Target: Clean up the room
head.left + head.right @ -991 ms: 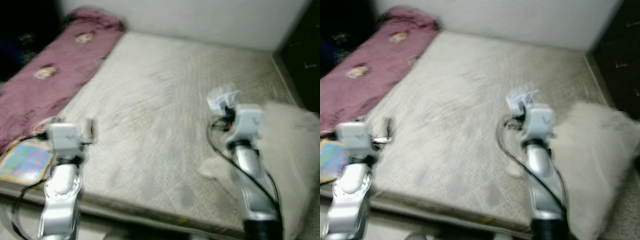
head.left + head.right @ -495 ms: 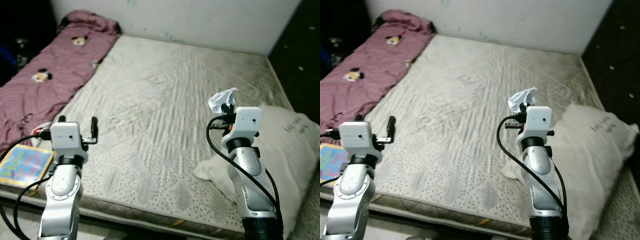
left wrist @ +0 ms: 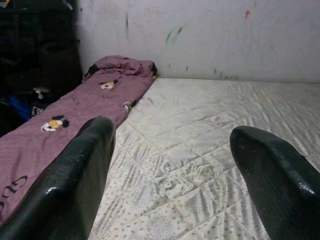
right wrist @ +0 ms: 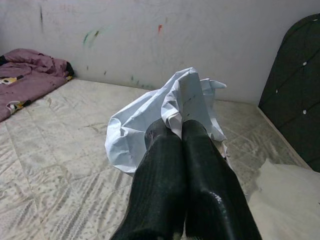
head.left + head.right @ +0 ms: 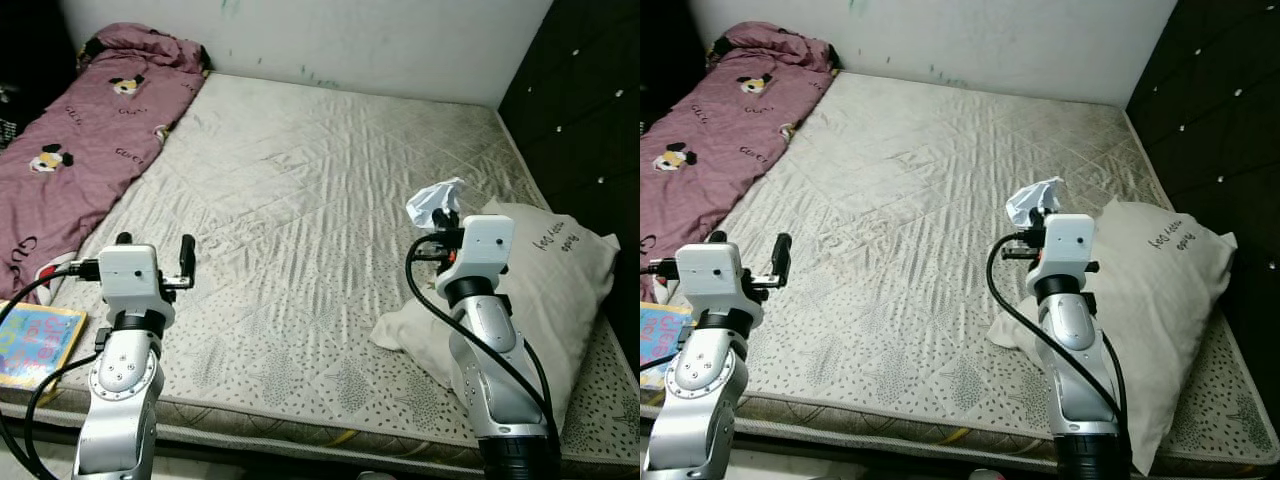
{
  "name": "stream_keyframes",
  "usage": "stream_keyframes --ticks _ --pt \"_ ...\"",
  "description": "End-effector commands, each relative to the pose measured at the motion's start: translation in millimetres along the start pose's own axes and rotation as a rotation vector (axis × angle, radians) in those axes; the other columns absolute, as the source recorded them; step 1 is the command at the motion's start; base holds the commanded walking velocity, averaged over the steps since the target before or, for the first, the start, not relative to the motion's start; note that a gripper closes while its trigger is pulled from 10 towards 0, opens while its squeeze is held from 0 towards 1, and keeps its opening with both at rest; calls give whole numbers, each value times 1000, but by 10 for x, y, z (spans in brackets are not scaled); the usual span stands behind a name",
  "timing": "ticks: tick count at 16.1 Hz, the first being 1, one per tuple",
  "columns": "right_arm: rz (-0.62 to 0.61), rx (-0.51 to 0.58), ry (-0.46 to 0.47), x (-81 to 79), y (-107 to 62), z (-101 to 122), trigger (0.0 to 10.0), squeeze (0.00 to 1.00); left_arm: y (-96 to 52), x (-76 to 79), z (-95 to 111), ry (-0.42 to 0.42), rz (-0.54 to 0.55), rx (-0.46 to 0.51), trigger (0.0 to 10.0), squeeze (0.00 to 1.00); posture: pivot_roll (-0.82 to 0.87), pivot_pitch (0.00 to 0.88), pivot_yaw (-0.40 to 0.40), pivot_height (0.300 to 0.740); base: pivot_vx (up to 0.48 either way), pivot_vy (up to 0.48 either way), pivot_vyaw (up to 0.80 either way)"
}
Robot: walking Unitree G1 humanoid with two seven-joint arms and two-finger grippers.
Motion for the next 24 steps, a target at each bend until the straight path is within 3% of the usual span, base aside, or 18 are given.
stream_keyframes --ticks 1,20,24 --pt "-6 -10 4 26 7 -13 10000 0 -9 -3 -35 -2 -3 -20 10000 0 68 0 -32 740 0 296 0" --pt "16 -11 65 -68 90 -29 10000 0 56 30 -5 -24 -21 -22 10000 0 63 0 -22 740 0 474 0" --pt "17 -26 67 -57 89 -59 10000 0 42 68 11 -9 -36 -17 10000 0 64 0 -25 740 0 0 -200"
Point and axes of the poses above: a point about 5 cm out from each wrist's last joint towards the gripper, its own y axis pointing out of the wrist towards the gripper, its own z axis along the axis of the wrist's last joint, x = y × z, the point moved 5 cm from there along y, pointing out of the wrist towards the gripper, and after that the axes turned 5 degrees about -y, right-handed, at the moved point
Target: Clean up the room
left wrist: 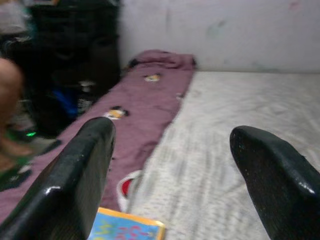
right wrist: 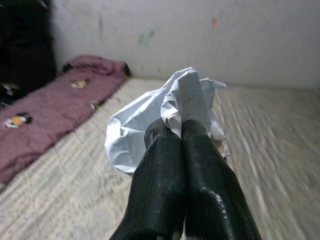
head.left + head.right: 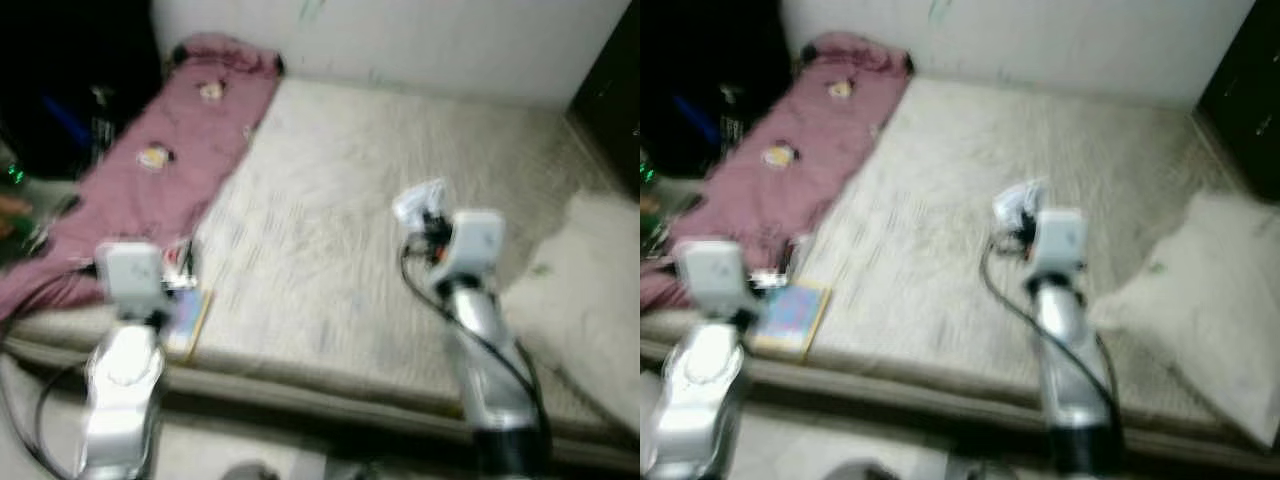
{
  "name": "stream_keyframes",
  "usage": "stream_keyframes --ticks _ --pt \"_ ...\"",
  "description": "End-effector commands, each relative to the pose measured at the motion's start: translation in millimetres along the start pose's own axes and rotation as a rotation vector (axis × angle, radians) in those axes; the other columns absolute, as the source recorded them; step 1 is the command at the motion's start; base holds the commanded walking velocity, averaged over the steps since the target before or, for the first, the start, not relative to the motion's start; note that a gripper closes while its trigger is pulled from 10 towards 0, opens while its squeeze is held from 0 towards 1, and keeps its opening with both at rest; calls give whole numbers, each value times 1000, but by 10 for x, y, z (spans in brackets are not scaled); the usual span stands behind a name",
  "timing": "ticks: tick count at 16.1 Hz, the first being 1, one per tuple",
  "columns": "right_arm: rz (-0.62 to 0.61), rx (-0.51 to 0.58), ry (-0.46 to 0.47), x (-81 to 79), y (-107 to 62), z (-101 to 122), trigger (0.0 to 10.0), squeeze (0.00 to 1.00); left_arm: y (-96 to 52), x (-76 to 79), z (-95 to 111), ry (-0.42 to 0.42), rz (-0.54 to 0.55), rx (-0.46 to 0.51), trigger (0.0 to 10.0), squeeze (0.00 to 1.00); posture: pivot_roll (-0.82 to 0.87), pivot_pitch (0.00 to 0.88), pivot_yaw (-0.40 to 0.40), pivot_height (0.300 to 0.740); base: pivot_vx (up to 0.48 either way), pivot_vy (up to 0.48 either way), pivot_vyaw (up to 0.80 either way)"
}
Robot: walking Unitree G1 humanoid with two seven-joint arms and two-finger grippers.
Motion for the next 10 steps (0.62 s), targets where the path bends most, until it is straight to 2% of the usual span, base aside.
stream_keyframes --ticks 1,2,6,10 --pt "2 12 1 -1 20 50 10000 0 -3 -33 40 9 4 10 10000 0 64 0 -25 740 0 0 -800" --pt "5 7 0 -6 19 41 10000 0 -4 -37 30 -1 4 4 10000 0 63 0 -26 740 0 0 -800" --pt "7 -5 2 -4 4 18 10000 0 -13 -17 3 -14 -7 -11 10000 0 59 0 -23 740 0 461 -800" --pt "26 -30 -6 -31 3 -25 10000 0 -17 -6 4 -16 -12 -13 10000 0 57 0 -23 740 0 480 -105"
Point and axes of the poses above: a point about 5 cm out from each wrist's last joint towards the gripper, its own y axis pointing out of the wrist towards the gripper, its own z axis along the axis of the wrist's last joint, x = y × z, the point moved 5 cm from there along y, pointing out of the wrist towards the gripper, and after that the axes turned 5 degrees about -y, right-handed, at the moved point
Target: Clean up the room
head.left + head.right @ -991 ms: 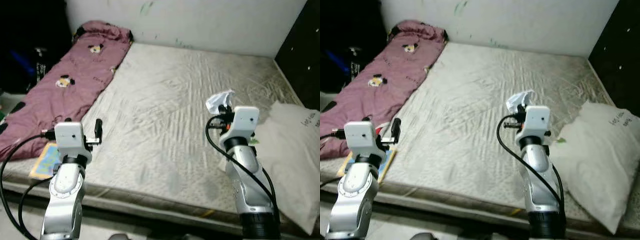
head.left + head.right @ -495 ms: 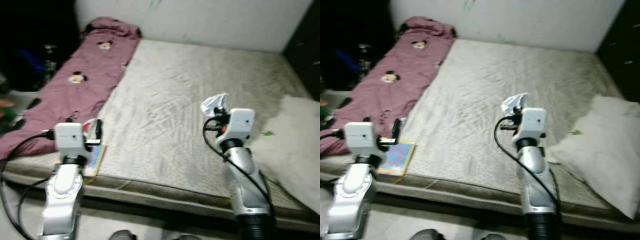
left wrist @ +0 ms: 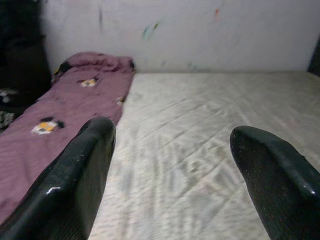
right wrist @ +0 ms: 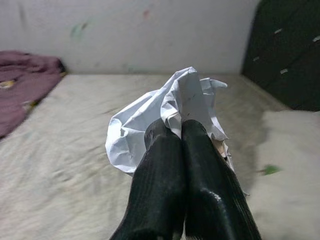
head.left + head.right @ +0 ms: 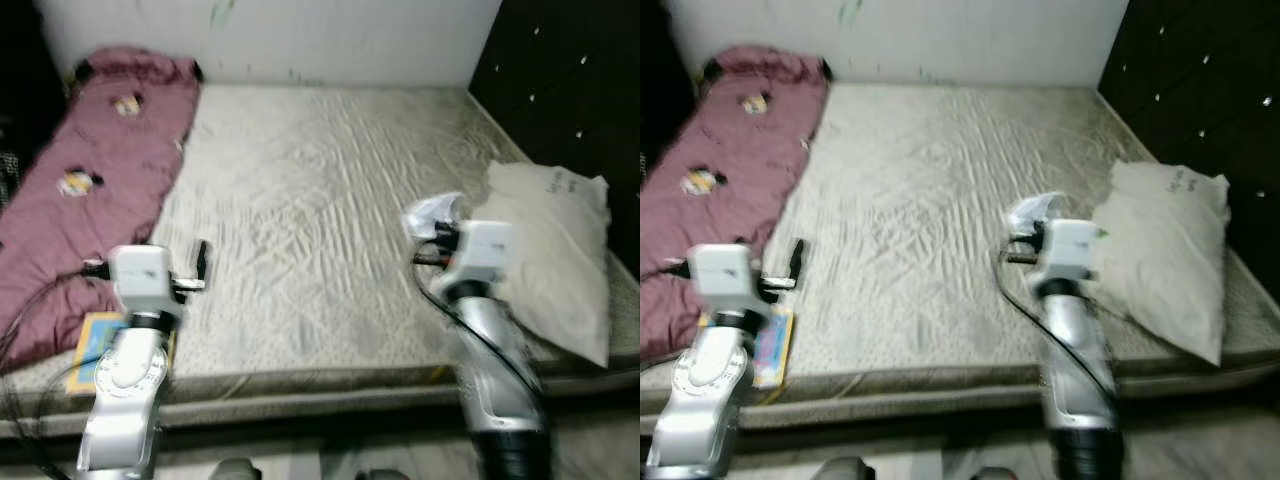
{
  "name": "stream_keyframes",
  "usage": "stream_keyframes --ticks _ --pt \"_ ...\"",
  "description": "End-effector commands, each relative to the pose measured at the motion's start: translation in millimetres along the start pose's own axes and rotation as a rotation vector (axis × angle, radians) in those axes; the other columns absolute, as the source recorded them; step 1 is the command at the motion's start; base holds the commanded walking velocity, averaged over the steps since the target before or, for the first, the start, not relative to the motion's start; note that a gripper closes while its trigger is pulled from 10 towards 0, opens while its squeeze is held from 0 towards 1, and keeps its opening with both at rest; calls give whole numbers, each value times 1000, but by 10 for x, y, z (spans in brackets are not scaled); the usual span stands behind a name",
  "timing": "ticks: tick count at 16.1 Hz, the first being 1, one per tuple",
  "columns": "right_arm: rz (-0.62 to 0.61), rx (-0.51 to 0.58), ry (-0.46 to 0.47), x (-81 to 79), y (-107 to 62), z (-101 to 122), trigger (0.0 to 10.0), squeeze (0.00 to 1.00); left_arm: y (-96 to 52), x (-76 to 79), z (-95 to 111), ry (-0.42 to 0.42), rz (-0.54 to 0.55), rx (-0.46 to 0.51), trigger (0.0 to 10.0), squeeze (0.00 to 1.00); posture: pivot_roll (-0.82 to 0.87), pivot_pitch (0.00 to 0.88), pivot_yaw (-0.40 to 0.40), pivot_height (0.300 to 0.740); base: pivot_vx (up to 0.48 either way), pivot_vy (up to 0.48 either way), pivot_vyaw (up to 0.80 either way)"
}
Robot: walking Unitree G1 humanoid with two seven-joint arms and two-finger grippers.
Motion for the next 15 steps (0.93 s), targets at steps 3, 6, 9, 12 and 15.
stream_keyframes --ticks 3,6,9,12,15 --pt "1 -1 -7 48 5 11 10000 0 -1 38 18 -7 -11 1 10000 0 59 0 -26 740 0 480 0" --pt "9 6 -5 31 5 25 10000 0 2 26 17 -9 -7 -1 10000 0 61 0 -24 740 0 480 0" --pt "14 5 -6 20 7 22 10000 0 7 33 18 -3 -13 -1 10000 0 61 0 -23 740 0 480 0" --pt "18 5 -5 15 2 18 10000 0 4 41 18 -5 -15 -1 10000 0 59 0 -20 740 0 480 0" --pt "29 6 -8 -2 4 22 10000 0 4 26 27 -11 -5 2 10000 0 59 0 -21 740 0 480 0"
Point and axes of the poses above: a point about 5 cm out from each wrist's last joint towards the gripper, its own y axis pointing out of the wrist towards the gripper, its own z axis along the axis of the wrist's last joint, x = y × z, the point moved 5 cm from there along y, pointing out of the wrist towards the gripper, and after that the axes turned 5 degrees about -y, right-handed, at the moved point
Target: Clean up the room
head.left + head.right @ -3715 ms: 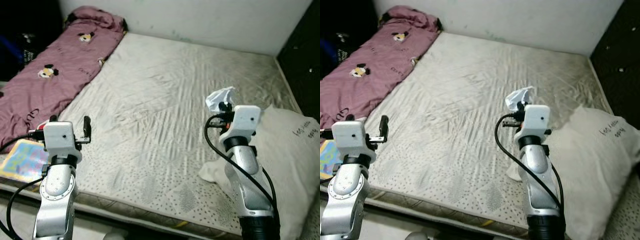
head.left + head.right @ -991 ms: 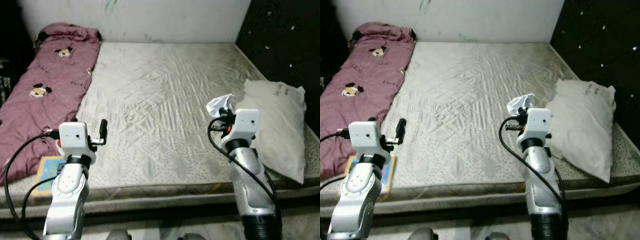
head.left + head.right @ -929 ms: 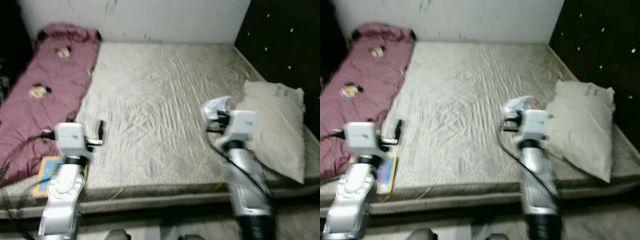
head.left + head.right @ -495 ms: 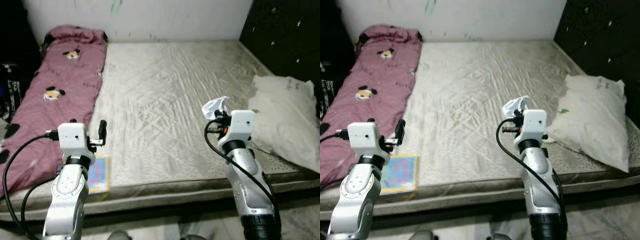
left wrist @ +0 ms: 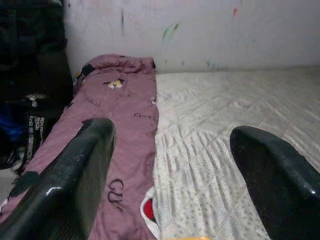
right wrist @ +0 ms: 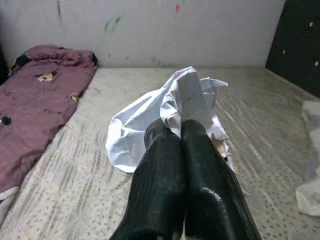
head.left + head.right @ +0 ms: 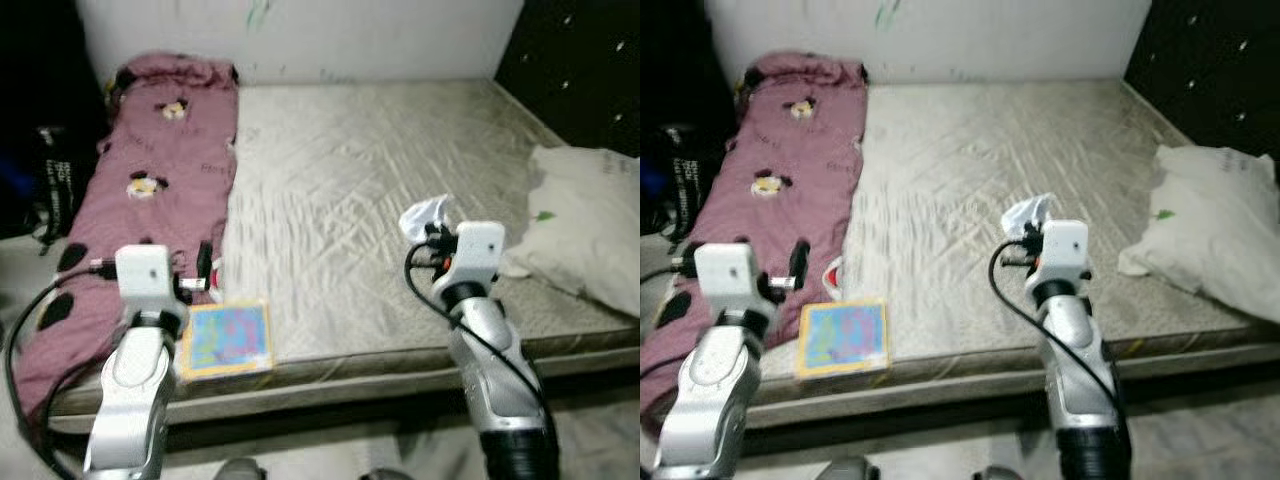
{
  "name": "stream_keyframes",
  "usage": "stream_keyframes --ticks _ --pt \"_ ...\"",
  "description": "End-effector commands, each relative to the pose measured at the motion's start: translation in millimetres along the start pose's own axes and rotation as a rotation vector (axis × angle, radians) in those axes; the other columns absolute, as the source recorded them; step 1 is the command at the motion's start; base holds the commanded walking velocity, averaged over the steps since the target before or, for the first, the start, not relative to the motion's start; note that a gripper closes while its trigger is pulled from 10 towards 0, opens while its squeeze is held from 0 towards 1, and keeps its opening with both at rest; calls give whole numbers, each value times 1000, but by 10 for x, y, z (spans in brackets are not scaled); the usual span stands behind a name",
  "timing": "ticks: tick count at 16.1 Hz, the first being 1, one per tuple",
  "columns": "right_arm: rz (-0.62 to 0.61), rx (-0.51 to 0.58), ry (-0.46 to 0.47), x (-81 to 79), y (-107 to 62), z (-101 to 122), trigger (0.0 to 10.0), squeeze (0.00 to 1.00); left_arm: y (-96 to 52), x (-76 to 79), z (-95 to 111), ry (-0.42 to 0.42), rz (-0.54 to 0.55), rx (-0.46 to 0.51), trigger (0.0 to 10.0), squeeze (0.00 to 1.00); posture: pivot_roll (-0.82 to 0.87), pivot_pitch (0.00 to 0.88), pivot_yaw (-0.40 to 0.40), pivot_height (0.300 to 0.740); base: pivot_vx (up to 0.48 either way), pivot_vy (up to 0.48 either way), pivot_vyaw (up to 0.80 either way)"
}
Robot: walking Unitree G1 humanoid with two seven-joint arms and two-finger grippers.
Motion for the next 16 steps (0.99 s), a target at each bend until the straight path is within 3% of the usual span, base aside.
stream_keyframes --ticks 1,11,16 --pt "36 31 16 -101 20 94 10000 0 -12 -82 8 8 21 -2 10000 0 59 0 -21 740 0 480 0" --pt "57 33 11 -134 36 104 10000 0 3 -70 9 10 14 -4 10000 0 58 0 -18 740 0 480 0" --pt "60 33 18 -137 37 100 10000 0 5 -63 -2 10 12 -9 10000 0 58 0 -18 740 0 480 316"
Point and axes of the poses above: a point about 5 cm out from each wrist's last joint towards the gripper, its own y axis pointing out of the wrist towards the gripper, its own z axis along the axis of the wrist's last joint, x = y × z, the point moved 5 cm from there along y, pointing out of the wrist towards the gripper, and after that the axes turned 5 degrees about -y, right-handed, at the moved point
